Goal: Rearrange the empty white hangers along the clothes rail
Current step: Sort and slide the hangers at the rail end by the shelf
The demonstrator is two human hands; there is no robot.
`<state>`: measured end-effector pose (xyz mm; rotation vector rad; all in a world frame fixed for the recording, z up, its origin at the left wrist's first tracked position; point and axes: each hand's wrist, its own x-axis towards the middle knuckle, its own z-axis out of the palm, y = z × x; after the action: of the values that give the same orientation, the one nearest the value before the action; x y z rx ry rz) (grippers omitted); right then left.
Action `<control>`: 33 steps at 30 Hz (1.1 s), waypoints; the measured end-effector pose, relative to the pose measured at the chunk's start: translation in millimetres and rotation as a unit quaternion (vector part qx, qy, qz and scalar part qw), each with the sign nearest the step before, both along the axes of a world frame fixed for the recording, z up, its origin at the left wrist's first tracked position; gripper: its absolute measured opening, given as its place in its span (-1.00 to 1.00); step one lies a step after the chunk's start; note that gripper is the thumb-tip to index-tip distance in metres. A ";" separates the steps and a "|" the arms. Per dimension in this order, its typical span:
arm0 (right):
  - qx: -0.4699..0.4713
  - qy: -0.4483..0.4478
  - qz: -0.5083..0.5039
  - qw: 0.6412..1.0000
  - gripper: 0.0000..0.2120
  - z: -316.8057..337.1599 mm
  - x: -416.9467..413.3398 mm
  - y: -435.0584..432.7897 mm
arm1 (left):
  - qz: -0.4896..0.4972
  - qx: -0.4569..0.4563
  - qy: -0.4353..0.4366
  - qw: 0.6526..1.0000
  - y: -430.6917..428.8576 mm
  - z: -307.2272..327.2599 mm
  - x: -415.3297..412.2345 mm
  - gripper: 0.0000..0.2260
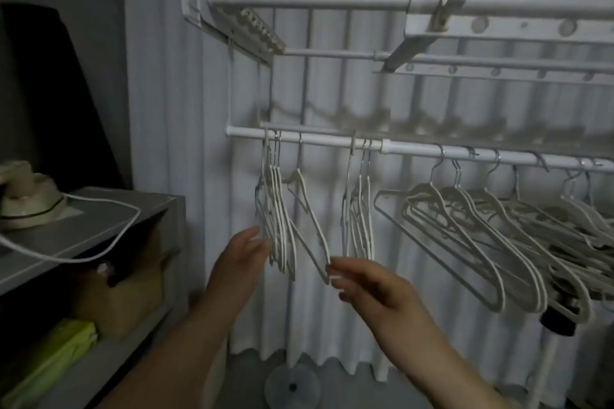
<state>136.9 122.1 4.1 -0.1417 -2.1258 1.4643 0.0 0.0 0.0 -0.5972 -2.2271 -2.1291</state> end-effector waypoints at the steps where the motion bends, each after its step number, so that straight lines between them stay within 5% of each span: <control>1: 0.018 0.000 0.013 1.000 -0.65 4.8 -6.7 -1.1 | 0.004 -0.008 0.003 1.000 5.1 3.8 1.3 -0.58; 6: 0.065 0.001 -0.003 0.998 -0.66 29.9 -54.7 -4.8 | 0.008 -0.081 0.019 0.996 25.7 -1.0 -18.6 -0.31; 14: 0.156 -0.024 -0.109 0.981 -0.64 39.7 -155.2 -16.4 | -0.011 -0.074 0.065 0.995 -6.8 -23.2 -62.7 -0.83; 20: 0.332 -0.151 -0.199 0.910 -0.45 41.1 -200.1 -24.5 | 0.040 -0.024 0.157 0.987 -45.4 -13.9 -96.8 -0.77; 24: 0.409 -0.230 -0.205 0.859 -0.56 36.2 -210.2 -27.9 | 0.046 -0.036 0.196 0.979 -53.8 -9.5 -117.2 -0.81; 33: 0.388 -0.225 -0.227 0.864 -0.61 28.2 -215.9 -20.8 | 0.065 -0.025 0.214 0.974 -51.5 19.8 -150.1 -0.81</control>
<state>-79.0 101.3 32.3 -0.6723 -2.6359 0.2498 -150.1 -51.5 19.8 -0.8001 -2.0203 -1.6911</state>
